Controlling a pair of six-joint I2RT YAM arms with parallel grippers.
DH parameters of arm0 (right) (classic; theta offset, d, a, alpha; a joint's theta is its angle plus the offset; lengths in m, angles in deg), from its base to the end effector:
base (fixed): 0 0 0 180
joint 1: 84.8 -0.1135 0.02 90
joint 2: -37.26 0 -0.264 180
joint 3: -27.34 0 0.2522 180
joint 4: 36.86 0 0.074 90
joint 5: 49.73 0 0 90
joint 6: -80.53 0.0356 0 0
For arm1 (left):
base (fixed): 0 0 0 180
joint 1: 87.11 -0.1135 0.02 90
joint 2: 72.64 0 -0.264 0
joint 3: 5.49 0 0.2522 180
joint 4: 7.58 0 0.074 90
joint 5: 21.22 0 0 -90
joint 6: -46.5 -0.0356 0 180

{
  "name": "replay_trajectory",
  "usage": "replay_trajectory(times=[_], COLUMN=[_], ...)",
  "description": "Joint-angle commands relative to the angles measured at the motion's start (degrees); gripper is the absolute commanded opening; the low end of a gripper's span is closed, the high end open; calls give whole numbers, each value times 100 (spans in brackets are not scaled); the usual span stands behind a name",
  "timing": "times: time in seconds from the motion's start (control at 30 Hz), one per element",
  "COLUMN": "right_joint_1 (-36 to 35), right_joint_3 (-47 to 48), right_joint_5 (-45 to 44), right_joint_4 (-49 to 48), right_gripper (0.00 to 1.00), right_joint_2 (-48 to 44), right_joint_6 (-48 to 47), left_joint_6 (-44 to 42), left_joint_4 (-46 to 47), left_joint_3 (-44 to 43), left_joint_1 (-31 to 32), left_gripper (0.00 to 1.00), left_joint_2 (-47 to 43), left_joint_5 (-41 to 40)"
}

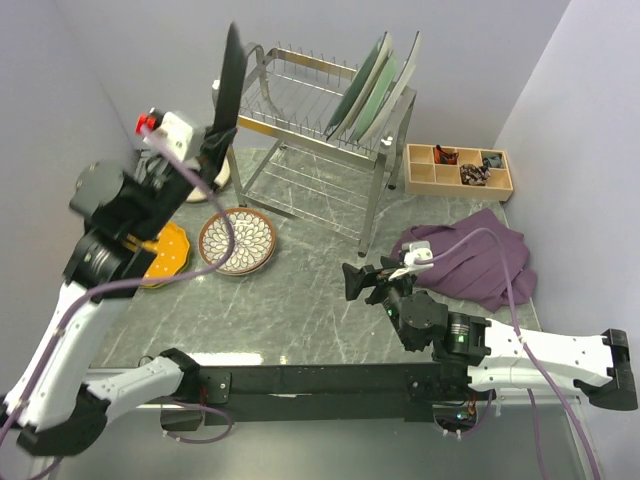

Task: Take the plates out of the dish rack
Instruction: Unload the plate from the dish rack, then place the plate at the center of the board.

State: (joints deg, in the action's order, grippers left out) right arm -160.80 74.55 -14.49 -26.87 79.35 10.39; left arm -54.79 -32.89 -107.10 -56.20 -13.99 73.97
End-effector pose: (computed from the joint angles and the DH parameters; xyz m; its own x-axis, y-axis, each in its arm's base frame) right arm 0.0692 0.1574 0.3049 -0.1426 0.2382 -0.9607 -0.3344 0.9019 0.2733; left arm 0.1455 -0.0909 0.5440 0.3697 0.0059 -0.9291 0.5233 0.8250 0.2135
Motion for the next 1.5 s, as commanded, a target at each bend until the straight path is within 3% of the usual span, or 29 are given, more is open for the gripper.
replay_trajectory(times=[0.0, 0.3, 0.6, 0.93, 1.1, 1.2, 1.23, 1.27, 1.37, 1.47], right_joint_1=[-72, -63, -55, -46, -37, -20, -11, 7, 130, 402], right_joint_3=[100, 109, 3, 1452, 2042, 1902, 1867, 1754, 1569, 1419], right_joint_5=[-131, -228, -9, 1335, 1618, 1626, 1635, 1688, 1846, 2276], right_joint_4=[-221, -124, -291, 1411, 2388, 2574, 2583, 2592, 2574, 2522], right_gripper=[96, 96, 96, 96, 97, 98, 98, 98, 98, 97], right_joint_2=[-157, -280, -438, -17, 247, 221, 178, 142, 11, -95], right_joint_6=[-8, 44, 211, 1704, 2838, 3409, 3602, 3691, 3955, 4070], left_joint_6=[30, 900, 1463, 1367, 1322, 1279, 1191, 1190, 699, 224], left_joint_4=[269, -1436, -2017, -2431, -2159, -1844, -1694, -1501, -956, -384], left_joint_3=[425, 1050, 1999, 2237, 2632, 2878, 2975, 3115, 3344, 3599], left_joint_1=[195, 564, 1144, 1943, 2980, 3981, 4297, 4900, 5982, 6653], left_gripper=[1, 1, 1, 1, 1, 1, 1, 1, 1, 1], left_joint_2=[-555, -1163, -1690, -1576, -1559, -1410, -1383, -1313, -1024, -673], left_joint_5=[-1271, -2101, -2312, -2276, -2961, -3970, -4652, -4955, -6147, -6941])
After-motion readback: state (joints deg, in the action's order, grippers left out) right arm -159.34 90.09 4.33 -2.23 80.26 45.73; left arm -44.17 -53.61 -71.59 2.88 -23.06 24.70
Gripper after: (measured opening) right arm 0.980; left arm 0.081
